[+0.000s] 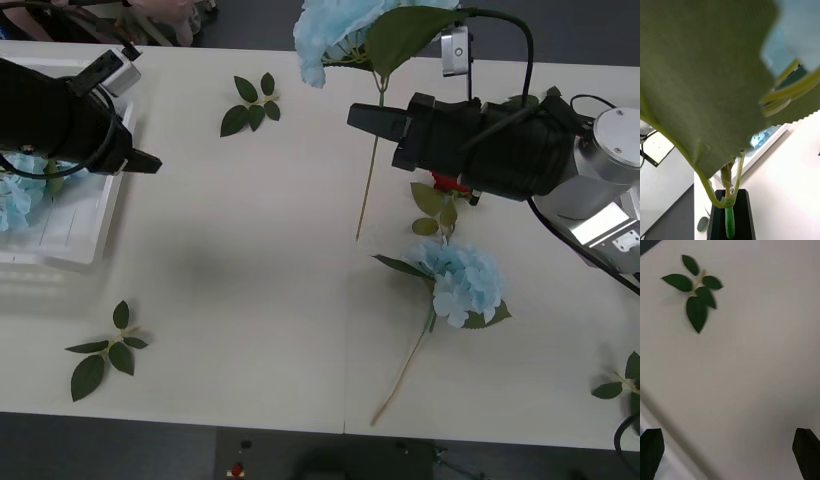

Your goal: Put the red flowers into the right box and the blue flowers into the left box

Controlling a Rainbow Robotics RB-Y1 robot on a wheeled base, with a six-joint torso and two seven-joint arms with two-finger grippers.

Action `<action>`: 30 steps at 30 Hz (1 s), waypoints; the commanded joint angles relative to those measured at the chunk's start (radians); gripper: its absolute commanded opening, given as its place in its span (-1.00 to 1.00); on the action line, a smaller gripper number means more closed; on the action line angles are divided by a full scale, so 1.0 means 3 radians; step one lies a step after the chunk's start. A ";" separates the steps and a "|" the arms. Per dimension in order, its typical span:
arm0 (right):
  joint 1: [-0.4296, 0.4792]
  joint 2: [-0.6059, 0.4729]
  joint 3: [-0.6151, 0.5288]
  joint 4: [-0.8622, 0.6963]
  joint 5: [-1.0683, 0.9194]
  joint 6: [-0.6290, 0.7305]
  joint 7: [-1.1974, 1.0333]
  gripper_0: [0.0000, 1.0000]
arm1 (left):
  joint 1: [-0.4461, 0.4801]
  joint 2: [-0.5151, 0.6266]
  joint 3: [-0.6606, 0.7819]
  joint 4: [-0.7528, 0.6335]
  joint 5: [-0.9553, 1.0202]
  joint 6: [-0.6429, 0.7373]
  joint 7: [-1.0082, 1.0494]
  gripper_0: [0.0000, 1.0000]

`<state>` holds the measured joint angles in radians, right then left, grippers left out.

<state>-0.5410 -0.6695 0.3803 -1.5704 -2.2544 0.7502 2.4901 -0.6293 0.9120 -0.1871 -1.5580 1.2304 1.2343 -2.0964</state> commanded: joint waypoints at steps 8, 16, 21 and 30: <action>-0.0037 0.0176 -0.0010 -0.0083 0.0101 -0.0092 0.0024 -1.00 | 0.0518 -0.0499 -0.0046 -0.0651 0.1206 -0.0474 0.0003 1.00; -0.0037 0.0232 -0.0015 -0.0083 0.0177 -0.0154 0.0019 -1.00 | 0.0896 -0.0478 -0.0619 -0.1352 0.1232 -0.1343 0.0065 1.00; -0.0042 0.0232 -0.0010 -0.0083 0.0177 -0.0159 0.0014 -1.00 | 0.0886 -0.0637 -0.0834 -0.1372 0.1247 -0.1645 0.0059 1.00; -0.0037 0.0243 -0.0015 -0.0083 0.0182 -0.0159 0.0024 -1.00 | 0.0692 -0.0540 -0.1217 -0.1244 0.1114 -0.2499 0.0054 1.00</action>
<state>-0.5411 -0.6067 0.3802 -1.5704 -2.1975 0.7047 2.4901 -0.3723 0.7205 -0.5537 -1.9297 1.5698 0.4954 -2.0953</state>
